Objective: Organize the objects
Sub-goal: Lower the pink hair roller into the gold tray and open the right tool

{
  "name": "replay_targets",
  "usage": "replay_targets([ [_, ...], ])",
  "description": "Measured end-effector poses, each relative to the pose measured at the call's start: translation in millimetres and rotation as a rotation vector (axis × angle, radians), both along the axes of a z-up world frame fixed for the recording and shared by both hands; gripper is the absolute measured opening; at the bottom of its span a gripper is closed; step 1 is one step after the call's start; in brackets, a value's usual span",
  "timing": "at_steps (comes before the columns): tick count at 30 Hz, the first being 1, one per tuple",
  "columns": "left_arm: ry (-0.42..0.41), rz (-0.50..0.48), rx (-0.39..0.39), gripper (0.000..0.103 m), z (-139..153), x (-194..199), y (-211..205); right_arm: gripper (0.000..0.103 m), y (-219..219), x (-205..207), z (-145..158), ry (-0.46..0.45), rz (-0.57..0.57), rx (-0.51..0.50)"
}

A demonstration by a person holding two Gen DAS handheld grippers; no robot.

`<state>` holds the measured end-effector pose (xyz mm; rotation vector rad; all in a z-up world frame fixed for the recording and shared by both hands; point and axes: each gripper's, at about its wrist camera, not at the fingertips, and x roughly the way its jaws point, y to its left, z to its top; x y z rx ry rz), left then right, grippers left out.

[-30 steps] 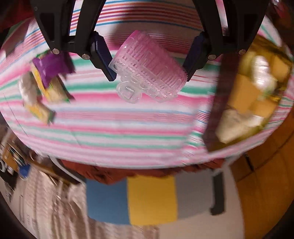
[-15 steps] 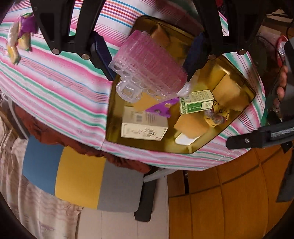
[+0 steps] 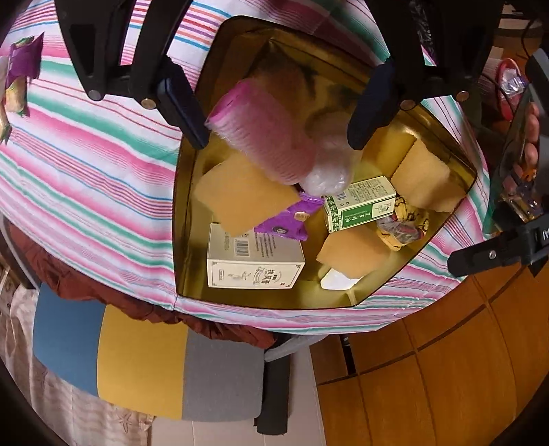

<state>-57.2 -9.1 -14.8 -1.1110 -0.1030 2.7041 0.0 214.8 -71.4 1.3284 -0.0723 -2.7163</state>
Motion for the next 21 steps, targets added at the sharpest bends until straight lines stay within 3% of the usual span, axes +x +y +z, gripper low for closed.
replay_targets([
  [9, -0.012, -0.012, -0.031, 0.103, -8, 3, 8, 0.084, 5, 10, 7, 0.026, -0.017, -0.026],
  [21, 0.039, -0.081, -0.068, 0.103, 6, 21, 28, 0.084, 22, 25, 32, 0.105, -0.101, -0.034],
])
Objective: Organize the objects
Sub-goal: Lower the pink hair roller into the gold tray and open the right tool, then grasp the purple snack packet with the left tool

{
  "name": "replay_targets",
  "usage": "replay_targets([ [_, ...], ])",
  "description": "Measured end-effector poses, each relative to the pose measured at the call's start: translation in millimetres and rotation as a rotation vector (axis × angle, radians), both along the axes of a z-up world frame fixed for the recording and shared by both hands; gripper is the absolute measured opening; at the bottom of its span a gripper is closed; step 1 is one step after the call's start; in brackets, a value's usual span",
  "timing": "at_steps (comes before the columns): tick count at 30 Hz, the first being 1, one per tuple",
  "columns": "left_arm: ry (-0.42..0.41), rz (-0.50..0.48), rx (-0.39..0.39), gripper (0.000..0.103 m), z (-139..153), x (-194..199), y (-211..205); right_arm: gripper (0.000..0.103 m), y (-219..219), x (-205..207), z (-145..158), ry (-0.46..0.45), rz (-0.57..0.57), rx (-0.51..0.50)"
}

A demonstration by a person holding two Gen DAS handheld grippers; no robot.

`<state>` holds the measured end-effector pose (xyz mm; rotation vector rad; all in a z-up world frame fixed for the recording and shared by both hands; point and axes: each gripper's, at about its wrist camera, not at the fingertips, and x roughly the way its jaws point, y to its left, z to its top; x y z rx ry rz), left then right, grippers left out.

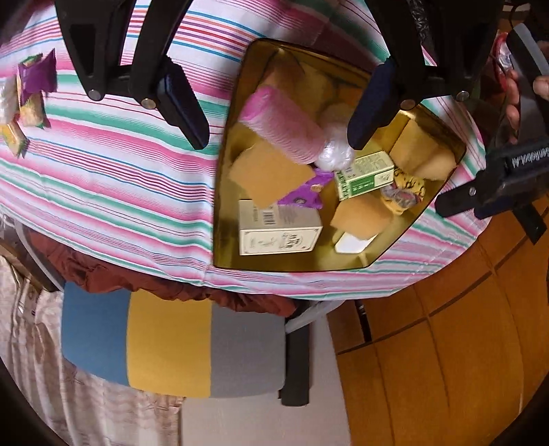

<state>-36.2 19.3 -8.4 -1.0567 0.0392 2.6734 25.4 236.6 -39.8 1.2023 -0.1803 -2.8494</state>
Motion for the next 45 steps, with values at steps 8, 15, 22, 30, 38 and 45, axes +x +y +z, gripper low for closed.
replay_targets([
  [8, 0.006, -0.065, -0.007, 0.103, 6, 6, 22, 0.084, 32, 8, 10, -0.005, -0.090, 0.012],
  [15, -0.004, -0.129, 0.000, 0.103, 12, 8, 47, 0.084, 89, 26, 27, -0.015, -0.208, 0.041],
  [22, -0.008, -0.242, 0.050, 0.103, 23, 12, 79, 0.084, 180, 59, 45, -0.013, -0.439, 0.046],
  [30, -0.015, -0.457, 0.036, 0.103, 29, 25, 152, 0.084, 291, 125, 53, -0.004, -0.805, -0.068],
  [38, -0.061, -0.740, -0.032, 0.094, -1, 52, 254, 0.084, 330, 158, 21, 0.011, -0.917, -0.201],
  [45, -0.100, -0.959, -0.078, 0.080, -32, 75, 331, 0.084, 345, 176, 0, 0.047, -0.909, -0.418],
])
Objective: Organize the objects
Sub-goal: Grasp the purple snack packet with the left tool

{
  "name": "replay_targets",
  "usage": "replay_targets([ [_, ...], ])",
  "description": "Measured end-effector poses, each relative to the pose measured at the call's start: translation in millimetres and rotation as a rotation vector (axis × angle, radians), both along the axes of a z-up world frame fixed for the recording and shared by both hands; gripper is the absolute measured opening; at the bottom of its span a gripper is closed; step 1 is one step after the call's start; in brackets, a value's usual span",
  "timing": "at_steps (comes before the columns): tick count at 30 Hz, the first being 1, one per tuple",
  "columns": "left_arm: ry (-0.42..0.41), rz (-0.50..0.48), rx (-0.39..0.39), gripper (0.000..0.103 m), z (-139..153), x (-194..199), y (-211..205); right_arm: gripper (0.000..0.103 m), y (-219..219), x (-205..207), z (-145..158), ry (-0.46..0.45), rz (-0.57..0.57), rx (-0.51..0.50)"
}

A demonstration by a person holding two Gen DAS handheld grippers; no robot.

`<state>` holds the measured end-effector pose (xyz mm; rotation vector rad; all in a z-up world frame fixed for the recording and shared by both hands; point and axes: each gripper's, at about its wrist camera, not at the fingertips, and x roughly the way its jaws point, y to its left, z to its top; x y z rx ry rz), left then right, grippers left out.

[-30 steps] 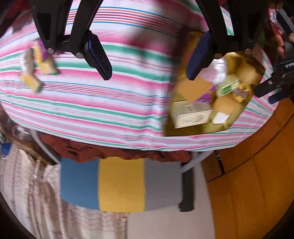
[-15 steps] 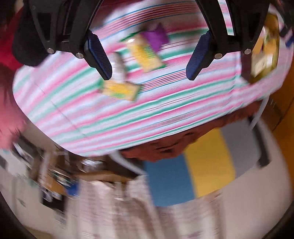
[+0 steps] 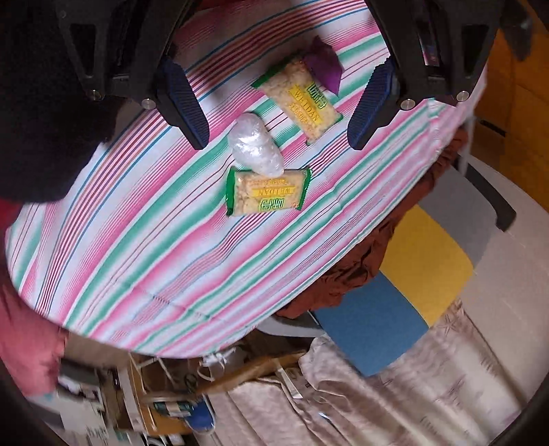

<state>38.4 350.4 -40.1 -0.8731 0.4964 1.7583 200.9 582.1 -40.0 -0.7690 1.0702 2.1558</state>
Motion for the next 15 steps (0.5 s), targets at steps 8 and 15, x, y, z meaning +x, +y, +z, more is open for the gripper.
replay_targets([
  [8, -0.012, -0.144, -0.041, 0.081, -30, 14, 67, 0.084, -2, -6, -5, 0.007, 0.035, -0.031],
  [15, -0.044, -0.250, -0.111, 0.047, -57, 19, 106, 0.084, 1, -10, -7, 0.004, 0.049, -0.046],
])
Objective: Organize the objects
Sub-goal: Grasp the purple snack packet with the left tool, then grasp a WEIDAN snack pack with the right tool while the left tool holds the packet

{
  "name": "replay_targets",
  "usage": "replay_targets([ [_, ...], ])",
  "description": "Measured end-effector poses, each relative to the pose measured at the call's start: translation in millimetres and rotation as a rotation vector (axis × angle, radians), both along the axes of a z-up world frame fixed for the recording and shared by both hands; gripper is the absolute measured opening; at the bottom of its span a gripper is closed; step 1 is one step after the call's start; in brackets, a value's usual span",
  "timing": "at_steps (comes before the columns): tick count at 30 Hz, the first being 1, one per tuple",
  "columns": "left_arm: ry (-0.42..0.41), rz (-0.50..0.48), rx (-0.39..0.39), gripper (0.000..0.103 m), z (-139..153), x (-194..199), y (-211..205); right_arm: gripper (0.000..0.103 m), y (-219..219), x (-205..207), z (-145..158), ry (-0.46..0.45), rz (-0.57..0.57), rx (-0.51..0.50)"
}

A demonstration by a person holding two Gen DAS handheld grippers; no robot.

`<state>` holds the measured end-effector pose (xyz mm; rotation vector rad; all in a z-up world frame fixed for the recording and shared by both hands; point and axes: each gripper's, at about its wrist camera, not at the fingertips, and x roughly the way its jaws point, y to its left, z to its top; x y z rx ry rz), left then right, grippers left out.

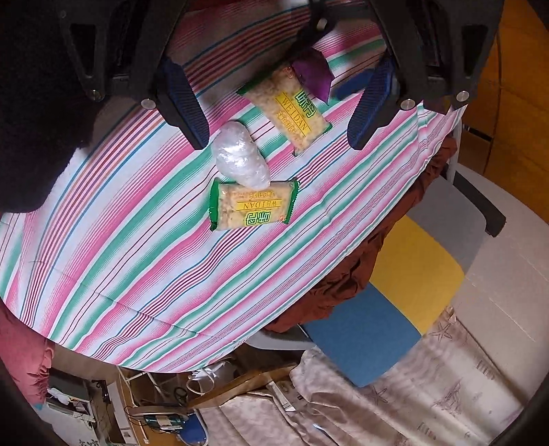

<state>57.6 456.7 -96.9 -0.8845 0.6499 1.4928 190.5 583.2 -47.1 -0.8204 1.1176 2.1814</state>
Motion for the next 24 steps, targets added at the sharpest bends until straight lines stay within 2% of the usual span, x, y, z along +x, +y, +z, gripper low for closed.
replay_targets([
  [1, -0.026, 0.002, -0.002, 0.036, -2, -1, 0, 0.084, 1, -2, 0, -0.003, 0.002, -0.001],
  [9, -0.077, 0.119, 0.033, 0.036, -3, -13, -49, 0.084, -3, -17, -1, -0.076, 0.063, 0.021],
  [16, -0.042, 0.270, 0.056, 0.036, -5, -22, -109, 0.072, -31, -77, -2, -0.250, 0.333, 0.105],
  [19, -0.053, 0.310, 0.068, 0.036, -6, -27, -120, 0.071, -42, -114, -14, -0.372, 0.426, 0.146],
  [24, -0.071, 0.326, 0.079, 0.036, -8, -28, -124, 0.068, -40, -146, -49, -0.559, 0.436, 0.201],
])
